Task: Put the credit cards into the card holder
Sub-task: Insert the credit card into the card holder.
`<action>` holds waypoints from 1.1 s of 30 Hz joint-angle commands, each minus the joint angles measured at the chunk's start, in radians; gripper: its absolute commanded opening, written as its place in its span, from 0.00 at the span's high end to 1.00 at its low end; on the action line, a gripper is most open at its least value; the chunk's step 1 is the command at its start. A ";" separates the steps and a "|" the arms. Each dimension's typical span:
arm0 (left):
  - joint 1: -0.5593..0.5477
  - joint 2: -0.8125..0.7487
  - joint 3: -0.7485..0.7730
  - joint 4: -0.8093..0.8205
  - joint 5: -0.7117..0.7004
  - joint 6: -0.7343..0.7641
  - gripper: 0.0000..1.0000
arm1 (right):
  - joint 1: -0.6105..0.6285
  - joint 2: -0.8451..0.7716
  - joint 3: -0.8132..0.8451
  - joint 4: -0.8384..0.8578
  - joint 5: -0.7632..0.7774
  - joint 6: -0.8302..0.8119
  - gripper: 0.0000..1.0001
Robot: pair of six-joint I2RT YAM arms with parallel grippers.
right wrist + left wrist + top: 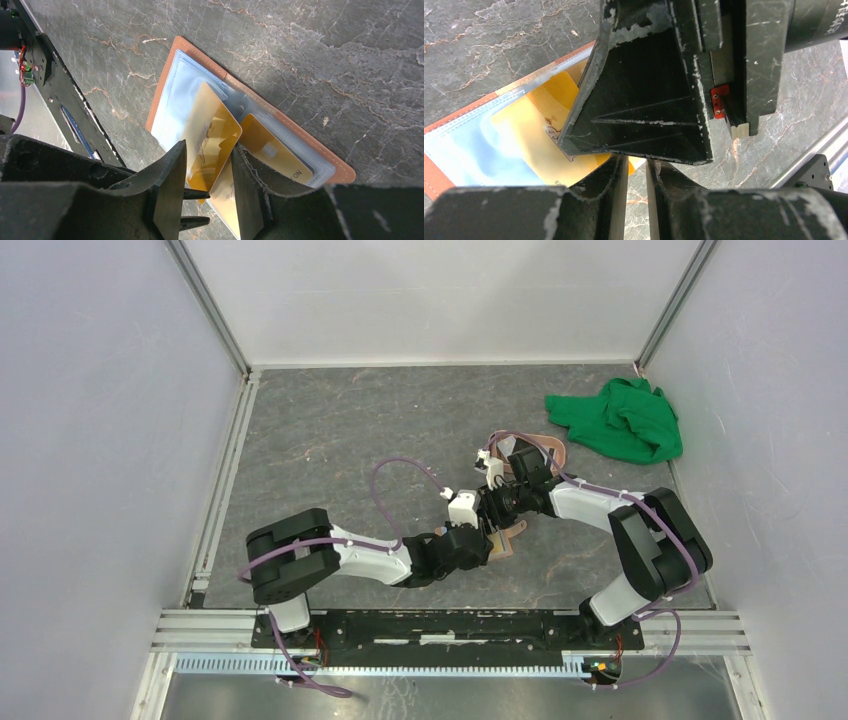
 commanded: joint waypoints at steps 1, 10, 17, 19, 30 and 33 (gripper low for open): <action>-0.007 0.021 0.052 -0.010 -0.066 0.002 0.74 | 0.006 -0.002 -0.004 0.013 -0.017 -0.005 0.56; -0.007 0.064 0.114 -0.067 -0.090 -0.013 0.73 | 0.006 -0.005 -0.005 0.010 -0.016 -0.010 0.56; -0.008 0.078 0.159 -0.239 -0.179 -0.080 0.73 | 0.006 -0.010 -0.005 0.009 -0.010 -0.017 0.55; -0.007 0.069 0.158 -0.271 -0.201 -0.099 0.74 | 0.007 -0.012 -0.005 0.006 -0.006 -0.021 0.55; -0.009 0.052 0.136 -0.323 -0.233 -0.149 0.75 | 0.006 -0.044 0.007 -0.014 0.032 -0.066 0.49; -0.008 0.048 0.134 -0.331 -0.239 -0.159 0.76 | 0.006 -0.054 0.012 -0.018 0.039 -0.081 0.47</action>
